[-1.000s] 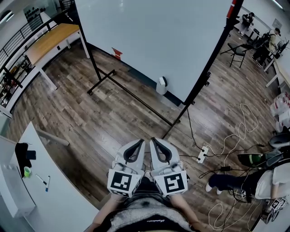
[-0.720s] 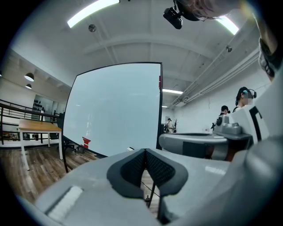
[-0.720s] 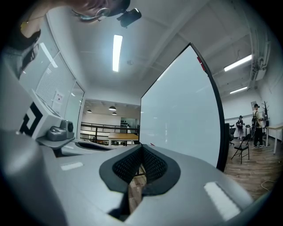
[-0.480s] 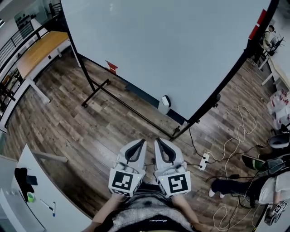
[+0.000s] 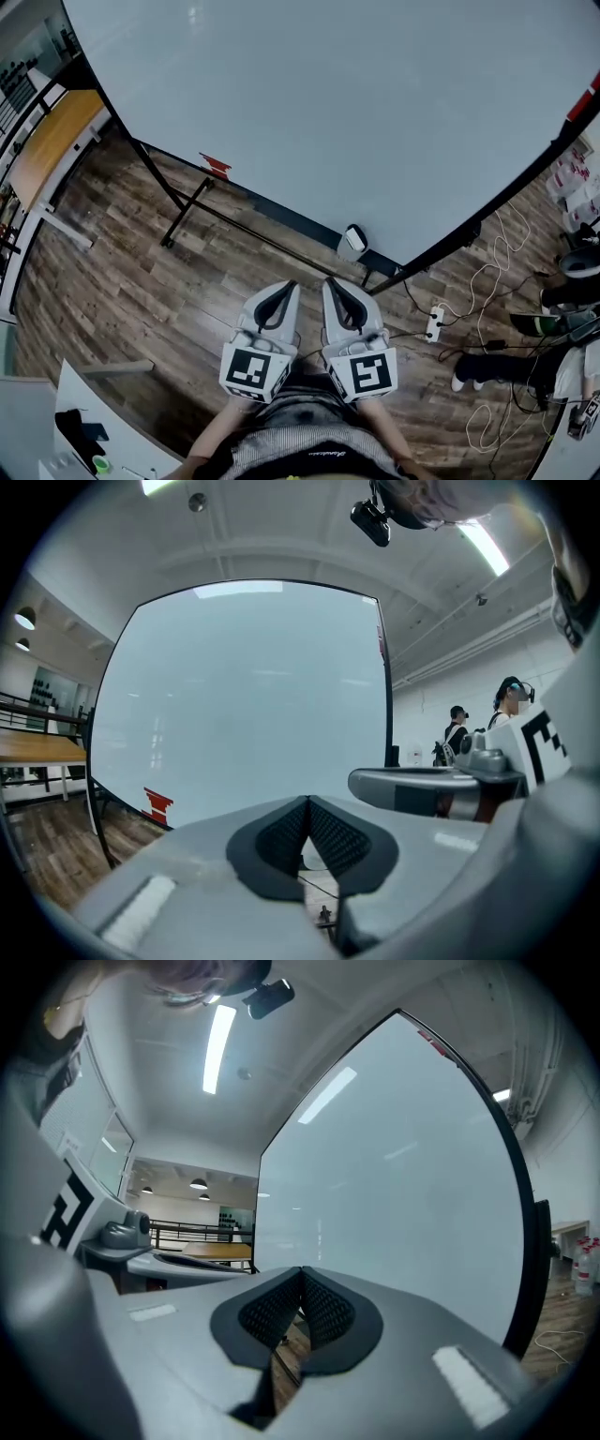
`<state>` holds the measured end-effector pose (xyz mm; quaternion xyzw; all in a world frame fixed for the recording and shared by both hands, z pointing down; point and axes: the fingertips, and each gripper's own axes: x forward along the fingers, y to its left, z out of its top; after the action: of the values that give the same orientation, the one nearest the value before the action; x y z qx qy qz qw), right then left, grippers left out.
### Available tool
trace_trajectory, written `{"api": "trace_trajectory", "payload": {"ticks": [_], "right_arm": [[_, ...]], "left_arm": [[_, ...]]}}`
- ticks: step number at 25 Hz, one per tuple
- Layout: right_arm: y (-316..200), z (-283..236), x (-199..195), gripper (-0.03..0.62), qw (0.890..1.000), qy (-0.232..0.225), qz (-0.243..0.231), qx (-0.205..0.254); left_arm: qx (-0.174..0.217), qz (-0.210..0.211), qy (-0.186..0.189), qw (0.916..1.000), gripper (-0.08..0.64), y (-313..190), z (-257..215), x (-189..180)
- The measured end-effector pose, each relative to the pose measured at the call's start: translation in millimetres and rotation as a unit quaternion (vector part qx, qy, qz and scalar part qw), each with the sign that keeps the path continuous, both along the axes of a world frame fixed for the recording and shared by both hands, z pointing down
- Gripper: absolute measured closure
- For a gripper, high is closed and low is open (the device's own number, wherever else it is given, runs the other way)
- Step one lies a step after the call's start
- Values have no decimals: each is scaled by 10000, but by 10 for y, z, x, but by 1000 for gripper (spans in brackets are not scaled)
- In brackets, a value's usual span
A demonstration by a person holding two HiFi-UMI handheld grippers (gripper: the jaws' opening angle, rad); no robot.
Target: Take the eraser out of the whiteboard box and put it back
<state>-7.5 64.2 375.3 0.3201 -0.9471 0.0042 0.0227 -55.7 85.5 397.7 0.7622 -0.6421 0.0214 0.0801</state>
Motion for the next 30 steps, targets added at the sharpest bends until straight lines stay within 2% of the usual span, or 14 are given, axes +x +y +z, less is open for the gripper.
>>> {"api": "trace_trajectory", "payload": {"ticks": [5,14,19,30], "right_arm": [[-175,33,-67,591,9989,-124,459,-49],[-358,59,93,591,9958,-138,894,-108],[-541,37,109,591,9961,-98,868,-93],[-1032,-138,147,591,9979,-219,601,-38]], "left_arm": [[-33,398,-58,9992,558,-174,40,-114],[-61,724,101,9973,558,-435,55,-59],[-6,826,129,9965,558,-610,3,39],[86,948,-185,9953,558,-1108,-235,302]]}}
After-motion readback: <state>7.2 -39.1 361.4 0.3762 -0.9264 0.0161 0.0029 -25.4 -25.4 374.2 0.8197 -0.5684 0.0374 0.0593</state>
